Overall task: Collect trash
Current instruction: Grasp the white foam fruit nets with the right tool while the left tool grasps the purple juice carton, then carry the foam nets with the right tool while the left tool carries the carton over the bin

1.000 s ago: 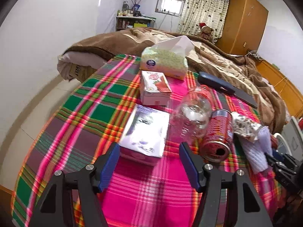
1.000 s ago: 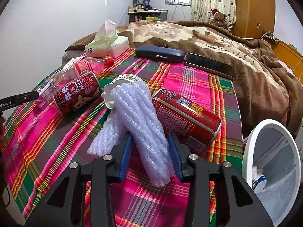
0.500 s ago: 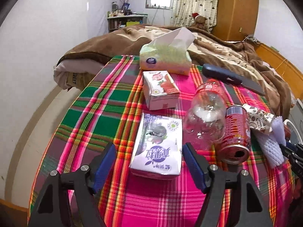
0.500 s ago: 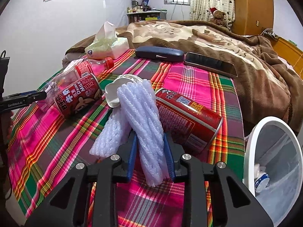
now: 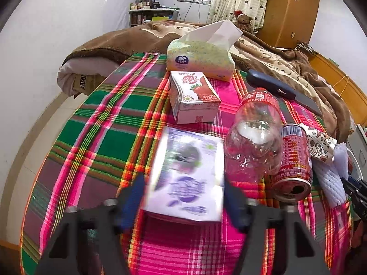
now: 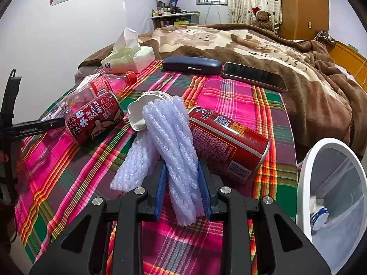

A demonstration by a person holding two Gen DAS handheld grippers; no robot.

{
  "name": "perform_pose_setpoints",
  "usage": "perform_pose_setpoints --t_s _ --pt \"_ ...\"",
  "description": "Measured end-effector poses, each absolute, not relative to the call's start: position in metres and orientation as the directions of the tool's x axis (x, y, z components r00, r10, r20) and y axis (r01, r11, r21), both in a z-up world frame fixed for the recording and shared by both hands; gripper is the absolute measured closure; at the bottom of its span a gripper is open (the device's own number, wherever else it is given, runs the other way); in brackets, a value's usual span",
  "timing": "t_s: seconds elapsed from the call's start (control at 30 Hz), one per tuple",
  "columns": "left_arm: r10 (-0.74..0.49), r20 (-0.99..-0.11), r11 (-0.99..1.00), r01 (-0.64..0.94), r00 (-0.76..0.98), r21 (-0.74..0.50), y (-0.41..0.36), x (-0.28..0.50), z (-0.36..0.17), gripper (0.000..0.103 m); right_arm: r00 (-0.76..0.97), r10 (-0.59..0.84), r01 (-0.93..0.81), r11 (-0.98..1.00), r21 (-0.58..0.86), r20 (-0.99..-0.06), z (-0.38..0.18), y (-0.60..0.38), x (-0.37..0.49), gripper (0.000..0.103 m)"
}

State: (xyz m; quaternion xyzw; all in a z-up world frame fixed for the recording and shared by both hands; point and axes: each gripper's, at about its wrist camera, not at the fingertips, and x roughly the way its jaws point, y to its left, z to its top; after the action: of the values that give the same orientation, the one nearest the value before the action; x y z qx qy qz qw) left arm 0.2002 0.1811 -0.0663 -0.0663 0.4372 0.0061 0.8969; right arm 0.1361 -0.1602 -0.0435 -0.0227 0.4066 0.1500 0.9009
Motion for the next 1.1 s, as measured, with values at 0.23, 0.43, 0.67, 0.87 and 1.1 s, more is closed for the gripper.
perform_pose_setpoints --t_s 0.23,0.43,0.67,0.87,1.1 --pt "-0.044 -0.777 0.990 -0.076 0.628 -0.117 0.179 0.193 -0.063 0.047 0.627 0.258 -0.281 0.955 0.095 -0.735 -0.042 -0.163 0.135 0.076" --pt "-0.052 -0.755 0.988 -0.074 0.654 -0.133 0.176 0.179 -0.054 0.047 0.629 0.270 -0.278 0.954 0.113 -0.729 -0.041 -0.165 0.131 0.077" --pt "-0.074 -0.722 0.988 -0.047 0.688 -0.147 0.164 0.155 -0.035 0.047 0.641 0.276 -0.268 0.955 0.128 -0.716 -0.034 -0.170 0.122 0.077" --pt "-0.110 -0.681 0.987 0.001 0.723 -0.159 0.144 0.135 -0.013 0.047 0.655 0.272 -0.248 0.959 0.139 -0.705 -0.027 -0.179 0.113 0.077" --pt "-0.167 -0.664 0.984 0.077 0.729 -0.163 0.106 0.123 0.000 0.047 0.684 0.253 -0.209 0.966 0.149 -0.684 -0.017 -0.197 0.099 0.077"
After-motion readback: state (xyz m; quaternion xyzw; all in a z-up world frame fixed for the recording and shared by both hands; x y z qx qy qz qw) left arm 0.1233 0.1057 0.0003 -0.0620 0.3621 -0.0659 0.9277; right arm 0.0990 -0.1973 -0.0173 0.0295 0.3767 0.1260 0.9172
